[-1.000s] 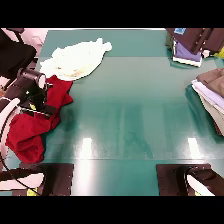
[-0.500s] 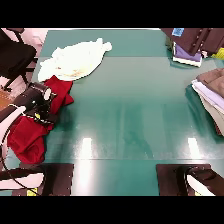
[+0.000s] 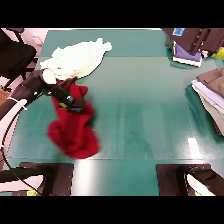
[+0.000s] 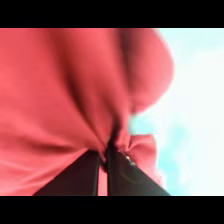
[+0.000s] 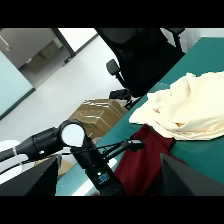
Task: Fold the shirts.
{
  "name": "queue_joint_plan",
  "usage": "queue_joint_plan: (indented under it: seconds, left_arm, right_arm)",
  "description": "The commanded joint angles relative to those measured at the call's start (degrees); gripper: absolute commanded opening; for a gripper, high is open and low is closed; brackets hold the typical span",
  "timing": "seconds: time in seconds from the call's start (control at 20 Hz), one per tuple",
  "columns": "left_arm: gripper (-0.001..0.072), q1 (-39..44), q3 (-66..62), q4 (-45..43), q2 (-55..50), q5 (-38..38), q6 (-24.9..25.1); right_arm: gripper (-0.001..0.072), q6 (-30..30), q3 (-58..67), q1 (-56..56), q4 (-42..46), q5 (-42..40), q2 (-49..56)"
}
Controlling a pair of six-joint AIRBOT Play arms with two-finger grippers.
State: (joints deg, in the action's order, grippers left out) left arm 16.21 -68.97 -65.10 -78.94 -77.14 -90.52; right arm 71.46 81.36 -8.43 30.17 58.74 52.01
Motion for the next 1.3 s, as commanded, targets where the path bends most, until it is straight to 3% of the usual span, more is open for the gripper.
queue_joint_plan:
  seconds: [0.0, 0.15, 0.25, 0.4, 0.45, 0.5, 0.55, 0.75, 0.8, 0.95, 1.05, 1.25]
  left_arm:
    - [0.0018, 10.97, -9.46, 19.74, -0.76, 11.23, 1.49]
    - [0.0018, 20.68, -16.17, 27.93, -6.51, 25.16, 3.17]
    - [0.0018, 25.83, -19.58, 28.11, -12.52, 31.69, 3.1]
    - [0.0024, 29.64, -21.2, 28.13, -21.57, 39.82, 2.91]
    - [0.0189, 29.27, -21.2, 28.15, -23.12, 40.63, 2.43]
    - [0.0634, 28.3, -21.2, 27.98, -23.82, 40.26, 1.42]
    - [0.0713, 26.69, -21.2, 27.8, -23.89, 39.26, 0.52]
    - [0.0703, 14.71, -21.2, 27.26, -21.0, 29.9, 0.5]
    - [0.0586, 11.3, -21.2, 26.27, -19.91, 27.28, 0.5]
    - [0.0567, 1.31, -21.03, 22.67, -16.35, 20.41, 0.59]
    - [0.0567, -3.17, -21.03, 18.08, -15.04, 13.92, 1.03]
    - [0.0569, -6.95, -20.59, 4.57, -14.86, 7.15, 1.79]
  right_arm:
    - [0.069, 0.13, 0.0, 3.34, 2.56, 3.21, 0.02]
    - [0.0688, 2.12, -0.04, 9.6, 9.35, 11.54, 0.02]
    - [0.0656, 3.67, -0.57, 12.94, 16.28, 17.29, -0.09]
    - [0.065, 4.72, -10.03, 18.38, 17.92, 17.97, -4.33]
    - [0.0649, 5.44, -14.75, 20.87, 17.92, 17.88, -6.71]
    - [0.065, 5.79, -19.5, 23.71, 17.92, 17.79, -9.31]
    - [0.065, 6.29, -24.98, 26.51, 18.03, 17.53, -12.13]
    - [0.065, 8.7, -44.17, 30.56, 25.62, 15.02, -17.81]
    - [0.065, 8.7, -47.36, 30.53, 27.02, 14.84, -17.35]
    - [0.0651, 8.48, -52.48, 35.47, 27.71, 13.22, -11.91]
    - [0.065, 4.26, -53.53, 43.52, 23.1, 12.61, -6.84]
    - [0.0649, -5.38, -53.46, 57.96, 4.26, 14.62, 2.78]
